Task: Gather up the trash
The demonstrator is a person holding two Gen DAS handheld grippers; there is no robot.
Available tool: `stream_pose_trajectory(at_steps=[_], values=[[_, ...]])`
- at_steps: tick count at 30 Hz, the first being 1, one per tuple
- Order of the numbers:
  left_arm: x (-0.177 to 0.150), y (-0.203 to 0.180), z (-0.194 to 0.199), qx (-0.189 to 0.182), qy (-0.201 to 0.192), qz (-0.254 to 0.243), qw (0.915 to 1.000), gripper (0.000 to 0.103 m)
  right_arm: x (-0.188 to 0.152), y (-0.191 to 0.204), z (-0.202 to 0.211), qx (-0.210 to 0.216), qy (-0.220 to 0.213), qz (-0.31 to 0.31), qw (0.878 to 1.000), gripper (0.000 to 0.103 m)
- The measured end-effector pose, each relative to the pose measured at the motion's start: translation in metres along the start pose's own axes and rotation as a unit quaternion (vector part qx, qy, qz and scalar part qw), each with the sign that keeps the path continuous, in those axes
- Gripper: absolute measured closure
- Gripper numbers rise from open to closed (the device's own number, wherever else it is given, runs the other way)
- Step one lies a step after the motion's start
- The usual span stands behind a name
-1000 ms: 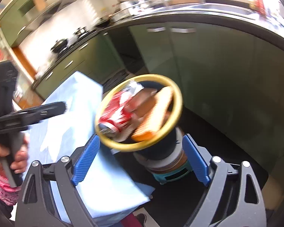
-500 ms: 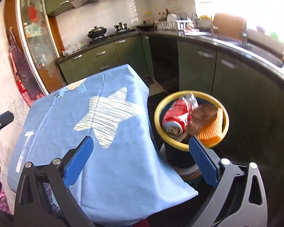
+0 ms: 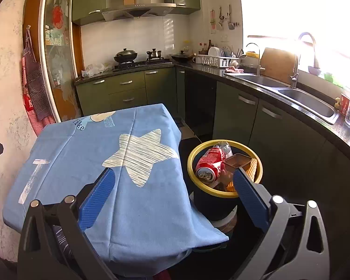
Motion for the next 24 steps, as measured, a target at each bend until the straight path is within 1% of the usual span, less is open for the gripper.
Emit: stream_pose_trajectory(at_steps=[4,10,15,24], values=[[-0.005,-0.004,0.017,0.001,-0.012,-0.002,0.9999,0.005,0.001,0.004,0.007,-0.008,-0.014,0.005,1.0,0.007],[-0.005,-0.005,0.034,-0.001,-0.025,-0.002,0.9997,0.005,0.0,0.009,0.007,-0.004,-0.016,0.011,1.0,0.007],[-0.001,-0.005,0.034,0.0,-0.027,0.001,0.9996,0.005,-0.002,0.009,0.005,-0.006,-0.013,0.012,1.0,0.007],[-0.001,-0.008,0.026,-0.002,-0.017,-0.003,0.9998,0.005,-0.003,0.009,0.002,-0.008,-0.01,0.01,1.0,0.007]])
Point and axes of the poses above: each gripper's, at about its wrist camera, not at the fingertips, and z roughly against the way its jaws point, y to its left, x to its top, the point moved 1 cm from there along -z, roughly the way its jaws point, and after that the axes turned 11 degrees about z, right-handed, at the moved point
